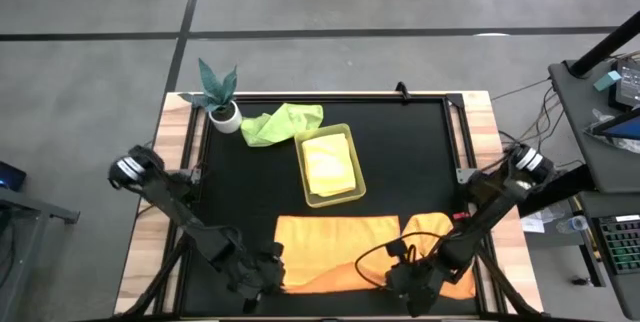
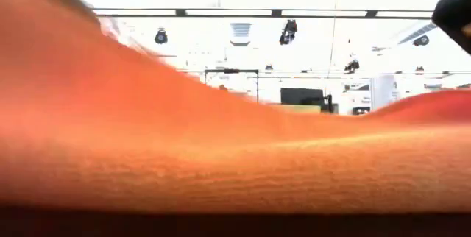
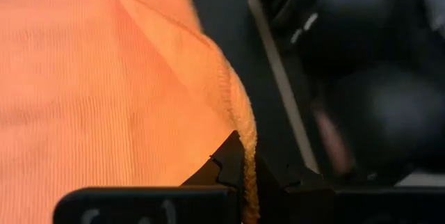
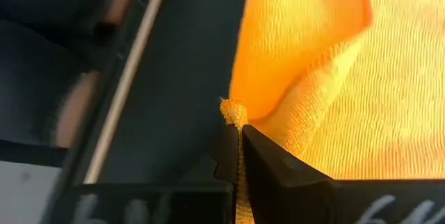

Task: Fold microfiber towels
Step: Fold the left orange microfiber cloth

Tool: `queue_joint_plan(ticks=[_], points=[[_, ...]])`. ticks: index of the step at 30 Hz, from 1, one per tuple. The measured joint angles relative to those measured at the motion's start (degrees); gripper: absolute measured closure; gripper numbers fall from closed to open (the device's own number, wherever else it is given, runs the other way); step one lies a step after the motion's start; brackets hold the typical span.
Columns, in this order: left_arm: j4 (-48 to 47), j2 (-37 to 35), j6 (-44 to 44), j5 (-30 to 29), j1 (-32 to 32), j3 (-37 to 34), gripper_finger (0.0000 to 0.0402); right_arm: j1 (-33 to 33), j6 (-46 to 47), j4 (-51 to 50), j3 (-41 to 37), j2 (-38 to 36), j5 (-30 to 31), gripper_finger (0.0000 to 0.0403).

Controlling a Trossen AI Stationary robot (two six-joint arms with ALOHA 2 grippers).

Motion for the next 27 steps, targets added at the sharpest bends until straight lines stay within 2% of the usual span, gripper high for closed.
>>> queue_joint_plan(ticks=[3,12,15,22,27], points=[[-3.47,0.85,-0.24,-0.03,1.01,0.03,0.0402,-0.02,0.81,-1.84,-0.07,0.31,0.93,0.0394],[-16.55,-2.78,-0.20,-7.49,7.57,-0.34,0.0402,-1.18,5.36,-14.36,-0.04,-3.80,12.35,0.0394],[-19.51,-2.84,-0.20,-8.13,10.61,-1.27,0.0402,-2.17,6.89,-17.86,-0.22,-3.59,15.42,0.0394],[-19.41,-2.84,-0.20,-8.22,15.71,-4.01,0.0402,-5.07,8.09,-18.15,-2.61,-1.72,15.67,0.0394],[-19.29,-2.84,-0.20,-7.76,16.38,-4.87,0.0402,-5.58,8.10,-18.01,-3.06,-1.74,15.66,0.0394]])
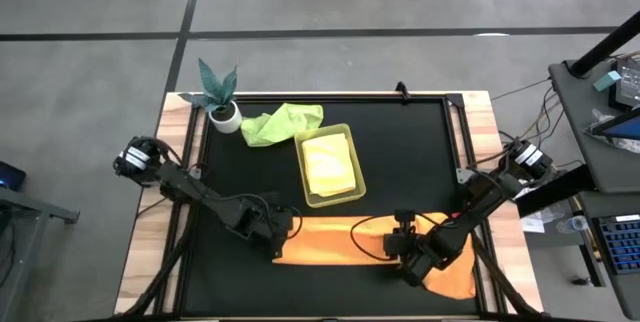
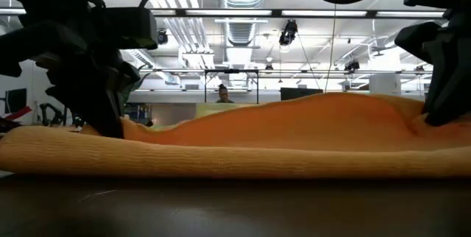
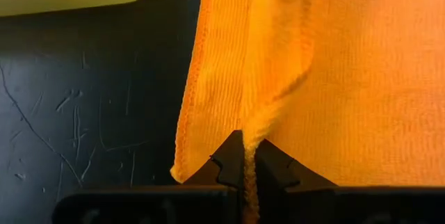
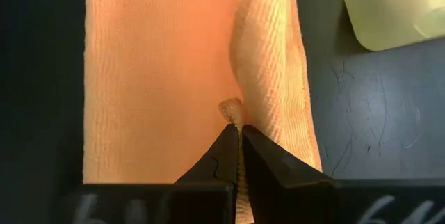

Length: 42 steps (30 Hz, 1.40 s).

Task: Fold microfiber towels
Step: Fold the left orange microfiber cloth

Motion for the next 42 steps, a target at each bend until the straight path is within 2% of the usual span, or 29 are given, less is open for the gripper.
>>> queue_joint_plan(ticks=[8,17,21,26,31,35,38,42], points=[[0.67,0.00,-0.07,0.02,0.24,0.22,0.0396,-0.70,0.02,-0.23,-0.03,0.20,-0.13,0.0374],[0.16,0.00,-0.17,0.04,0.24,0.32,0.0304,-2.04,2.94,-6.36,-0.07,0.15,-0.13,0.0319],[-2.38,-0.43,-0.07,0.09,0.24,0.78,0.0269,-2.07,2.83,-8.20,0.36,-0.32,-0.13,0.0317],[-8.66,-2.91,-0.06,0.13,0.26,1.55,0.0246,-2.07,2.31,-9.84,1.85,-2.03,-0.12,0.0328],[-8.25,-5.94,-0.08,0.14,0.28,1.62,0.0242,-2.07,2.28,-10.16,2.69,-3.93,0.07,0.0339],[0.70,-6.32,0.32,0.22,0.11,1.00,0.0242,-2.07,2.35,-10.27,2.69,-4.60,1.37,0.0346],[8.13,-4.54,1.65,0.26,0.09,0.15,0.0251,-2.09,2.30,-10.66,2.69,-4.66,1.42,0.0352],[11.26,-1.05,1.83,0.31,-0.04,0.01,0.0281,-2.09,2.28,-10.32,2.67,-4.72,1.46,0.0368]])
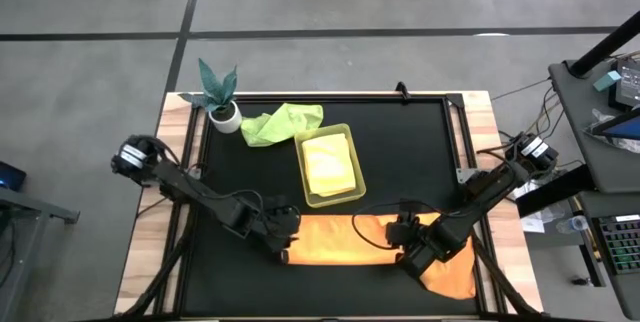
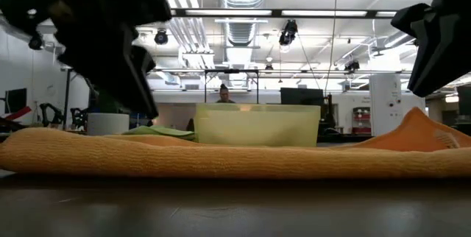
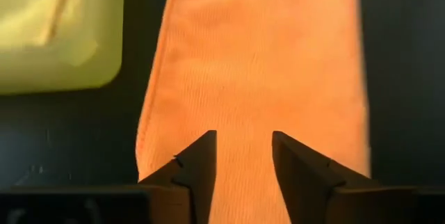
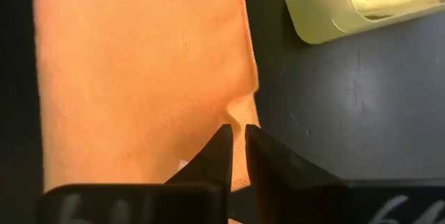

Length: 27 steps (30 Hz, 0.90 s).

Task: Fold microfiber towels
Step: Fold the left orange microfiber cloth

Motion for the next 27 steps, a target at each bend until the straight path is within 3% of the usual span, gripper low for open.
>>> queue_joint_plan(ticks=[5,12,20,27], points=[[-0.05,3.55,-0.35,0.26,-0.11,-0.14,0.0324,0.00,-1.40,5.06,-0.59,0.89,0.11,0.0392],[-0.37,5.27,-0.83,1.96,-0.11,-0.28,0.0363,-2.15,-2.66,10.56,-4.45,3.09,1.33,0.0394],[-3.69,4.99,-4.75,2.36,-0.22,-0.94,0.0375,-7.52,-1.27,10.74,-9.98,3.44,1.44,0.0394],[-11.50,3.66,-11.22,2.25,-0.15,-0.86,0.0375,-10.17,-5.39,11.03,-7.72,2.24,1.45,0.0394]])
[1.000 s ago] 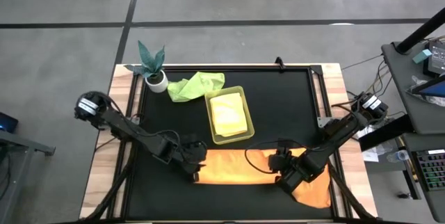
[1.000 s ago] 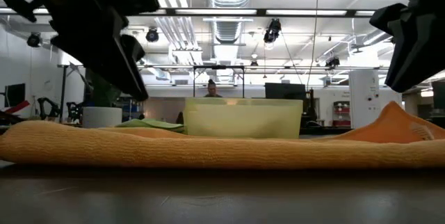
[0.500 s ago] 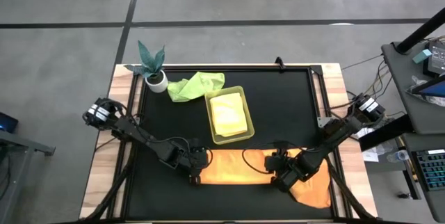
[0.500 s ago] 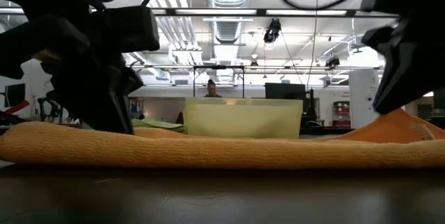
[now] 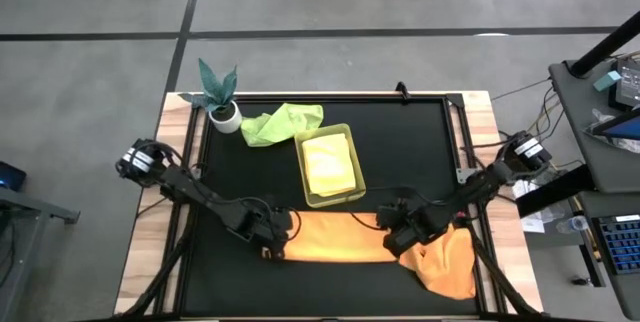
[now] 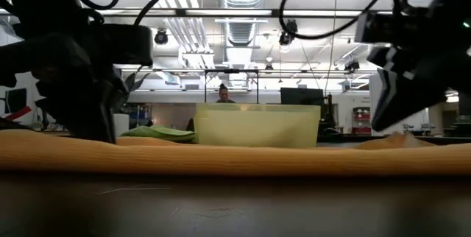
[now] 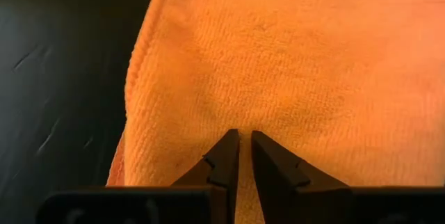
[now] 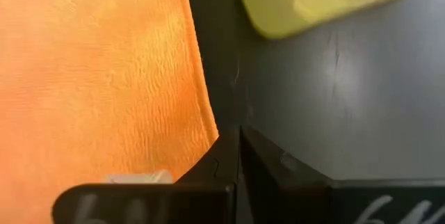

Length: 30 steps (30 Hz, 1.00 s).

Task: Fold microfiber towels
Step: Fold the left orange microfiber cloth

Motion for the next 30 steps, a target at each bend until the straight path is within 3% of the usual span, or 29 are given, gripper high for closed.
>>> queue_joint_plan(ticks=[6,11,24,30], points=[[-7.42,-2.11,-5.98,0.52,-0.23,-0.21,0.0375,-2.18,1.15,-0.07,3.81,-0.50,-1.95,0.0394],[-11.90,-2.78,-10.71,0.53,-0.44,-0.28,0.0375,-5.40,10.38,0.14,5.32,-1.92,-15.64,0.0372],[-11.68,-2.81,-13.19,-0.09,-1.29,-0.26,0.0375,-4.96,30.76,0.68,3.40,-2.13,-17.19,0.0206],[-11.55,-2.81,-13.19,-0.66,-1.55,-0.26,0.0375,-4.67,36.08,9.89,-1.11,-2.13,-19.33,0.0150]])
